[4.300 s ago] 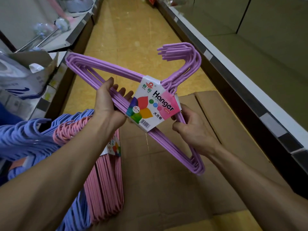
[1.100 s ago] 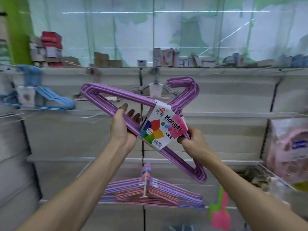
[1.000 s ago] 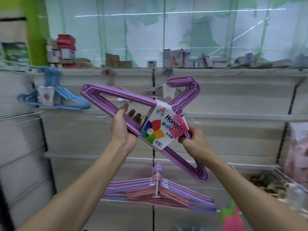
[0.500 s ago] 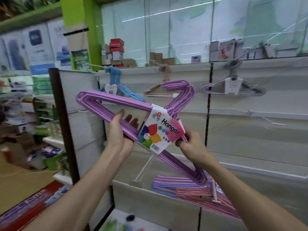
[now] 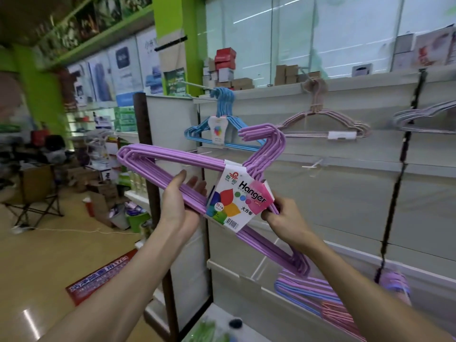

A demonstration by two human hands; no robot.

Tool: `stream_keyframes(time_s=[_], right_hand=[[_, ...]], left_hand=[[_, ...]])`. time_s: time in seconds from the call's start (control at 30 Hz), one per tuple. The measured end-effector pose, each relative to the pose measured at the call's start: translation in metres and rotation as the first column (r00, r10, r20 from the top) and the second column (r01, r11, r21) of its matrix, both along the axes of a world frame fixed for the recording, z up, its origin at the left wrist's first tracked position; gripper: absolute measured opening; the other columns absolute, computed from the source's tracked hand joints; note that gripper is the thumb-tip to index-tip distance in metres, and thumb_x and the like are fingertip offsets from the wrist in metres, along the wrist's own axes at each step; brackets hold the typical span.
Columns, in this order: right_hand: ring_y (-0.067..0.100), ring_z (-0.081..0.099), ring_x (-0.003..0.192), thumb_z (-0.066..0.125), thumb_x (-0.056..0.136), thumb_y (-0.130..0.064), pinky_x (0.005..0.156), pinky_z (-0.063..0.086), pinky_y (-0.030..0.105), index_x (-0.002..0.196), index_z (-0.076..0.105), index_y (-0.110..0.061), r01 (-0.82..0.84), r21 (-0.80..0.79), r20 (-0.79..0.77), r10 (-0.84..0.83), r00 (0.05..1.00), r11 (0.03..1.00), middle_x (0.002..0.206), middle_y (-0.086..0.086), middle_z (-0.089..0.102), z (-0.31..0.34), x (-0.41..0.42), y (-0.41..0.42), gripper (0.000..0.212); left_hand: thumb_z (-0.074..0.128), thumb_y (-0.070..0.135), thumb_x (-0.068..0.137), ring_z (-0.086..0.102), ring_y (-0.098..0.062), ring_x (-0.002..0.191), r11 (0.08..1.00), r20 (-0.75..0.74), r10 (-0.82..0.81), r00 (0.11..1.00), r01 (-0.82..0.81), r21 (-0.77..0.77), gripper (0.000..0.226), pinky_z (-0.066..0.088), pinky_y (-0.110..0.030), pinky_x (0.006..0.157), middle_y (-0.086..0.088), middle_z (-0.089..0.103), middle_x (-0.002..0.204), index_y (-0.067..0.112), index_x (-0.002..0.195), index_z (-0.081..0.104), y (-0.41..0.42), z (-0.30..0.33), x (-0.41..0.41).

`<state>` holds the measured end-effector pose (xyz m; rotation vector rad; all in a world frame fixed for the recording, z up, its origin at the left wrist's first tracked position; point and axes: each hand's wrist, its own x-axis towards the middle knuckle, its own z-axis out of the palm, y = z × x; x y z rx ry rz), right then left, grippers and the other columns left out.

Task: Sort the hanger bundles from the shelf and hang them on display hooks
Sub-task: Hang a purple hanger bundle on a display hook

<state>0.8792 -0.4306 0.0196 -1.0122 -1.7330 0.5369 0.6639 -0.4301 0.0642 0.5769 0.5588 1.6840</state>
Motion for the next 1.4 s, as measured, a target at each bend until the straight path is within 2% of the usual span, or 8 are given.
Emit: stream_keyframes(time_s=[0.17, 0.33, 0.53, 0.67, 0.8, 0.93, 1.17, 1.4], right_hand=[[-0.004, 0.055, 0.061, 0.051, 0.071, -0.009, 0.053, 0.041, 0.010, 0.087, 0.061, -0.055, -0.022, 0.000, 0.036, 0.022, 0.999, 1.000, 0.077, -0.026, 0.067, -0.008, -0.015, 0.061, 0.050], [-0.001, 0.054, 0.064, 0.051, 0.070, -0.012, 0.057, 0.040, 0.010, 0.091, 0.063, -0.051, -0.020, -0.029, 0.071, 0.022, 0.997, 0.999, 0.080, -0.018, 0.069, -0.006, -0.024, 0.119, 0.046], [0.000, 0.061, 0.072, 0.052, 0.073, -0.009, 0.060, 0.044, 0.010, 0.093, 0.063, -0.052, -0.058, -0.060, 0.124, 0.065, 0.990, 0.996, 0.085, -0.023, 0.070, -0.007, -0.034, 0.173, 0.049], [0.006, 0.060, 0.070, 0.052, 0.079, 0.001, 0.060, 0.046, 0.017, 0.111, 0.065, -0.035, -0.080, -0.090, 0.174, 0.095, 0.980, 0.993, 0.090, -0.009, 0.073, -0.013, -0.041, 0.205, 0.049], [0.006, 0.060, 0.070, 0.050, 0.079, 0.004, 0.060, 0.047, 0.018, 0.119, 0.064, -0.027, -0.065, -0.100, 0.222, 0.086, 0.971, 0.993, 0.093, -0.003, 0.074, -0.016, -0.052, 0.234, 0.053], [0.019, 0.068, 0.088, 0.050, 0.077, 0.004, 0.077, 0.055, 0.036, 0.126, 0.062, -0.027, -0.032, -0.099, 0.272, 0.058, 0.961, 0.995, 0.101, -0.002, 0.075, -0.020, -0.066, 0.259, 0.059], [0.022, 0.069, 0.089, 0.055, 0.077, -0.005, 0.080, 0.057, 0.047, 0.130, 0.055, -0.036, 0.086, -0.105, 0.373, -0.041, 0.927, 0.991, 0.102, -0.003, 0.074, -0.019, -0.095, 0.312, 0.062], [0.016, 0.069, 0.087, 0.052, 0.069, -0.015, 0.077, 0.058, 0.044, 0.123, 0.056, -0.032, 0.220, -0.078, 0.450, -0.163, 0.878, 0.972, 0.100, -0.006, 0.074, -0.019, -0.112, 0.352, 0.056]], left_hand=[[0.062, 0.025, 0.094, 0.066, -0.027, 0.106, 0.999, 0.023, 0.008, 1.000, -0.007, -0.033, 0.015, 0.054, -0.043, 0.086, -0.009, 0.068, 0.108, 0.016, 0.106, 0.062, 0.055, -0.012, -0.019], [0.058, 0.022, 0.096, 0.063, -0.029, 0.111, 0.998, 0.081, -0.017, 0.997, 0.022, -0.057, 0.022, 0.047, -0.049, 0.101, -0.013, 0.064, 0.120, 0.015, 0.117, 0.055, 0.109, -0.024, -0.031], [0.056, 0.022, 0.097, 0.062, -0.028, 0.111, 0.996, 0.151, -0.025, 0.988, 0.038, -0.081, 0.014, 0.049, -0.046, 0.094, -0.015, 0.064, 0.118, 0.011, 0.104, 0.059, 0.165, -0.045, -0.044], [0.056, 0.018, 0.096, 0.064, -0.027, 0.103, 0.991, 0.207, -0.008, 0.978, 0.036, -0.130, 0.011, 0.052, -0.044, 0.077, -0.014, 0.066, 0.107, 0.008, 0.096, 0.061, 0.192, -0.059, -0.055], [0.053, 0.011, 0.096, 0.065, -0.028, 0.102, 0.985, 0.255, -0.008, 0.967, 0.052, -0.166, 0.009, 0.052, -0.047, 0.085, -0.014, 0.069, 0.099, 0.007, 0.098, 0.061, 0.222, -0.072, -0.067], [0.053, 0.006, 0.096, 0.063, -0.029, 0.108, 0.978, 0.306, -0.010, 0.952, 0.074, -0.198, 0.009, 0.051, -0.048, 0.088, -0.015, 0.066, 0.106, 0.005, 0.099, 0.061, 0.250, -0.085, -0.080], [0.053, 0.006, 0.095, 0.074, -0.035, 0.063, 0.959, 0.385, -0.124, 0.915, 0.210, -0.191, 0.009, 0.057, -0.045, 0.047, -0.019, 0.075, 0.078, 0.005, 0.097, 0.062, 0.303, -0.088, -0.107], [0.048, 0.004, 0.096, 0.075, -0.034, 0.073, 0.913, 0.411, -0.247, 0.877, 0.353, -0.203, 0.014, 0.055, -0.050, 0.064, -0.018, 0.075, 0.085, 0.005, 0.099, 0.062, 0.372, -0.104, -0.123]])
